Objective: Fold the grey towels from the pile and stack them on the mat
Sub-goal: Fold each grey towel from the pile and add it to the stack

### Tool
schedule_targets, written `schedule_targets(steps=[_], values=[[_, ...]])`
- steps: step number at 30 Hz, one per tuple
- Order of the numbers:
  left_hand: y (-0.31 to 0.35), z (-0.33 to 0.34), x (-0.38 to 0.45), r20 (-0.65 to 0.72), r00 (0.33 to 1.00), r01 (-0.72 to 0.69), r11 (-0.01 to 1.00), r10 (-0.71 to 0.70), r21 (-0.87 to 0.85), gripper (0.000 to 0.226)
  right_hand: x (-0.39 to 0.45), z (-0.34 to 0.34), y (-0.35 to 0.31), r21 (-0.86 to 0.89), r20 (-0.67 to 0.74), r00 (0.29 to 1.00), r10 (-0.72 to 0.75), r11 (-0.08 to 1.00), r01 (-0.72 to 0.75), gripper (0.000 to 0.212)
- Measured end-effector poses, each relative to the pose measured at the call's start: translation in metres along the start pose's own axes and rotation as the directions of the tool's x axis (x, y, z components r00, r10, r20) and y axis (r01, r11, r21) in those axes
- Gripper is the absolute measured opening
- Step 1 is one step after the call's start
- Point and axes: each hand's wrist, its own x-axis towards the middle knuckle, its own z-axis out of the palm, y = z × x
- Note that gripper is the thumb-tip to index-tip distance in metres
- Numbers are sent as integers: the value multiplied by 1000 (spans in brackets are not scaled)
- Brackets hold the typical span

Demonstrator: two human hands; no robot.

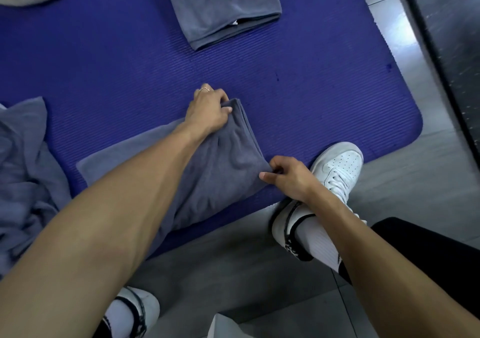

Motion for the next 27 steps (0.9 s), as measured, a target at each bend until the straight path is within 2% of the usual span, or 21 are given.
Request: schedule_targets(steps=[4,10,12,15,17,24,27], values=[[8,-19,-19,9,999,41,989,-40,-141,12,-8,-2,-3,117,11,998,-56,992,54,22],[6,-74,-76,-4,1000,18,938,-21,-346,6,-21,-3,-3,7,-23,988,-151,988,151,23],[2,-100,-99,42,999,50,902,-35,-429,11,-28,-5,-6,-57,-53,979,-196,980,193,27],[1,-136,-139,184,983,94,858,1,-505,16,-42,-6,-13,-122,-87,962,-259,961,247,41],[2,-151,-166,222,975,110,844,11,-524,15,-54,-6,-21,-160,-99,953,-287,950,269,43],[-12,-169,-242,215,976,136,851,-28,-507,10,-105,-1,-74,-319,-162,916,-368,898,304,25],[-22,-181,-272,150,988,106,866,-36,-489,8,-131,-4,-99,-428,-132,888,-441,833,351,17]])
